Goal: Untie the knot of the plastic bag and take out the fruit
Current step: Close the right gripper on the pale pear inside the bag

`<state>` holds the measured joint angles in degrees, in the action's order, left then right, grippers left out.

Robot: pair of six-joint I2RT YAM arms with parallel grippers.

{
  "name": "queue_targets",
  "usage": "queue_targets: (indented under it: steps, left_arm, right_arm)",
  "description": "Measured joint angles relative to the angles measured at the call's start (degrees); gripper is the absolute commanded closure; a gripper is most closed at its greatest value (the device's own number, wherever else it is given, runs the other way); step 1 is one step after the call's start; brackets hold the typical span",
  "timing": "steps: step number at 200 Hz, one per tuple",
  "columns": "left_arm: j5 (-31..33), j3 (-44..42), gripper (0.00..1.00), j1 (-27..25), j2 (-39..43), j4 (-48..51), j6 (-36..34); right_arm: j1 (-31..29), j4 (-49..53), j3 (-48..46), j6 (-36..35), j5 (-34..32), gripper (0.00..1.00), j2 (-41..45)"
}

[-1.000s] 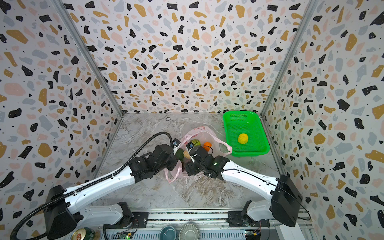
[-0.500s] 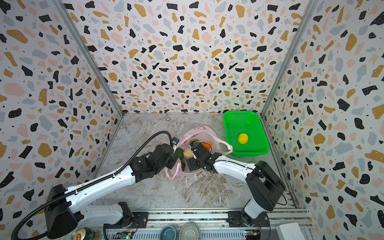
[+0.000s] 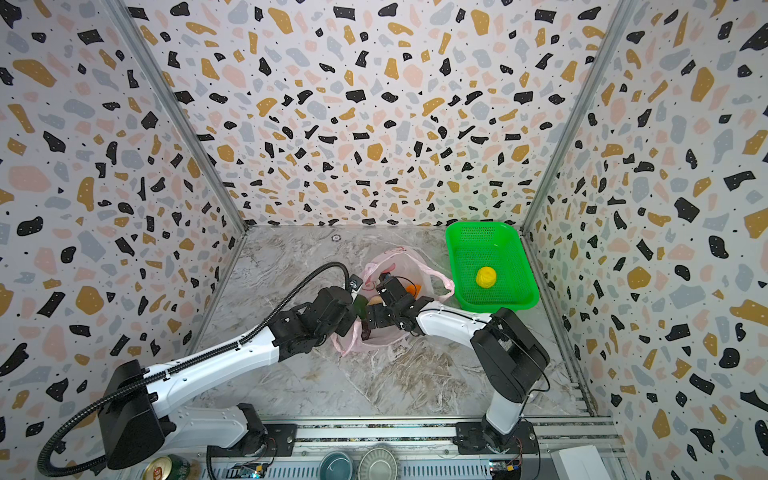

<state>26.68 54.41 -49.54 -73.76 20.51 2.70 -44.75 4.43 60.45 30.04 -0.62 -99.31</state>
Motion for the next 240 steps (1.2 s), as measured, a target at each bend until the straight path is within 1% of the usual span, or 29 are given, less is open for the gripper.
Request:
queue_targets:
  steps: [32, 58, 107, 129, 140, 146, 154, 167, 210, 240]
  left_arm:
    - [-1.11, 0.02, 1.0, 0.0, 0.0, -0.07, -0.15]
    - [-3.43, 0.02, 1.0, 0.0, 0.02, -0.11, 0.04]
    - [-6.27, -0.02, 1.0, 0.0, 1.03, -0.24, 0.96]
    - [-6.78, -0.02, 1.0, 0.0, 1.27, -0.24, 1.09]
    - [-6.93, -0.04, 1.0, 0.0, 1.31, -0.24, 1.14]
    - [-6.93, -0.04, 1.0, 0.0, 1.31, -0.24, 1.14]
    - [-6.93, -0.04, 1.0, 0.0, 1.31, -0.24, 1.16]
    - [-6.93, -0.04, 1.0, 0.0, 1.31, -0.24, 1.16]
    - [-6.91, -0.04, 1.0, 0.0, 1.31, -0.28, 1.14]
    - [-6.78, -0.04, 1.0, 0.0, 1.31, -0.35, 1.11]
  right_arm:
    - [1.66, -2.01, 0.92, 2.91, 0.46, 0.03, -3.26]
    - [2.95, -3.89, 0.92, 4.72, 0.79, 0.03, -4.68]
    - [4.02, -6.14, 2.47, 6.19, 2.14, 0.08, -7.89]
    - [4.04, -6.6, 2.64, 6.43, 2.71, 0.15, -9.14]
    - [4.04, -6.69, 2.64, 6.58, 2.73, 0.21, -9.18]
    - [4.02, -6.73, 2.62, 6.78, 2.75, 0.28, -9.18]
    - [4.02, -7.02, 2.58, 6.8, 2.8, 0.33, -9.18]
    - [4.02, -7.5, 2.23, 6.86, 2.73, 0.39, -9.16]
    - [3.58, -7.78, 0.79, 6.51, 2.62, 0.43, -7.67]
    - [2.49, -5.73, -0.7, 5.6, 2.64, 0.44, -2.75]
